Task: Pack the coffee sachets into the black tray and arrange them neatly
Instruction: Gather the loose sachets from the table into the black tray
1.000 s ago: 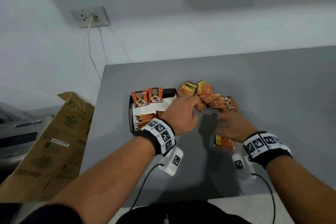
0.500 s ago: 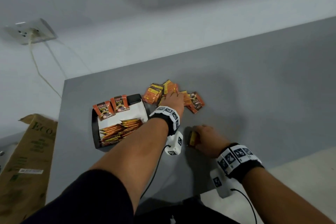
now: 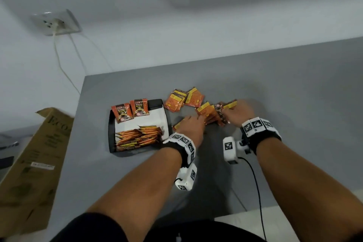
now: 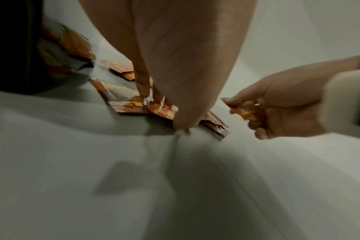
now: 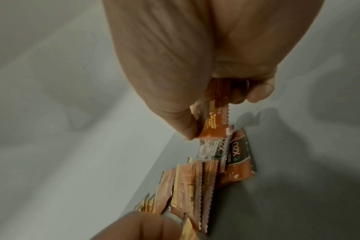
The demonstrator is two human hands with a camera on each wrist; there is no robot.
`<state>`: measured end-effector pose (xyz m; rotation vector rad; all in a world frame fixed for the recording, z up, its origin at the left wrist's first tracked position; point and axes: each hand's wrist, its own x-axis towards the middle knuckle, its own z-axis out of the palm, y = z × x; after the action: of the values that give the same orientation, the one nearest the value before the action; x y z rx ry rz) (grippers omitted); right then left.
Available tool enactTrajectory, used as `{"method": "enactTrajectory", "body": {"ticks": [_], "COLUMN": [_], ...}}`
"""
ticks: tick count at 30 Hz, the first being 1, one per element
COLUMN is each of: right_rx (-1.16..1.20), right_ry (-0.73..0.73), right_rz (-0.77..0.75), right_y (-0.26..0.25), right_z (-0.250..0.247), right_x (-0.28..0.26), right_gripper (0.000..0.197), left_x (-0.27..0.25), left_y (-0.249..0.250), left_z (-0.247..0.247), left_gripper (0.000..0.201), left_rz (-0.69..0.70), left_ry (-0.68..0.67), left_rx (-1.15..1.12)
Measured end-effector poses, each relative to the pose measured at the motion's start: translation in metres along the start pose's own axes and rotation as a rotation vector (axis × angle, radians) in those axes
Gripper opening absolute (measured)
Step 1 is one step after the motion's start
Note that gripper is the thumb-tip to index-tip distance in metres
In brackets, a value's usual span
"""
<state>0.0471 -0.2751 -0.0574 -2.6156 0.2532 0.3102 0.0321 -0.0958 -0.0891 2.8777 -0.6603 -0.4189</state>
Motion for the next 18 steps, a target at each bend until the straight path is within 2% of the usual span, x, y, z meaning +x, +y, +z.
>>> {"method": "enactTrajectory", "body": {"ticks": [3,5,10,12,14,16,18], "right_rx": [-0.177,-0.263,-0.334,-0.304,-0.241,-0.164,-0.070], "right_ry": [-0.058,-0.044,0.003,0.000,0.016,0.032,0.084], "right_rz": [-0.043,-0.055,0.080,0.129,0.131,0.137,0.182], "right_y": [0.000,0.004,0.020,0.030,0.033,0.030,0.027], "right_z": [0.018,0.033,0.059,0.065,0.057,0.038,0.020], "right_x": [0.029,0.043,0.070,0.079,0.074,0.059,0.044], "right_gripper": [0.024,0.023,0.031,0.040,0.035,0.029,0.027], "left_x": [-0.008,-0.011,-0.003,-0.001,-0.003,-0.007,-0.010], "left_y": [0.005,0.006,-0.006,-0.008,-0.004,0.001,0.003], "left_z": [-0.003,-0.012,-0.022,-0.019,-0.013,-0.006,0.000], "left_gripper": [0.035,0.033,0.028,0.030,0.041,0.050,0.061], "left_rz": [0.028,0.035,-0.084,-0.136,-0.186,-0.295,-0.338], "left_ry": [-0.006,0.023,0.187,0.122,0.003,-0.049,-0.066], "left_rx": [0.028,-0.001,-0.197,-0.143,-0.012,0.036,0.108]}}
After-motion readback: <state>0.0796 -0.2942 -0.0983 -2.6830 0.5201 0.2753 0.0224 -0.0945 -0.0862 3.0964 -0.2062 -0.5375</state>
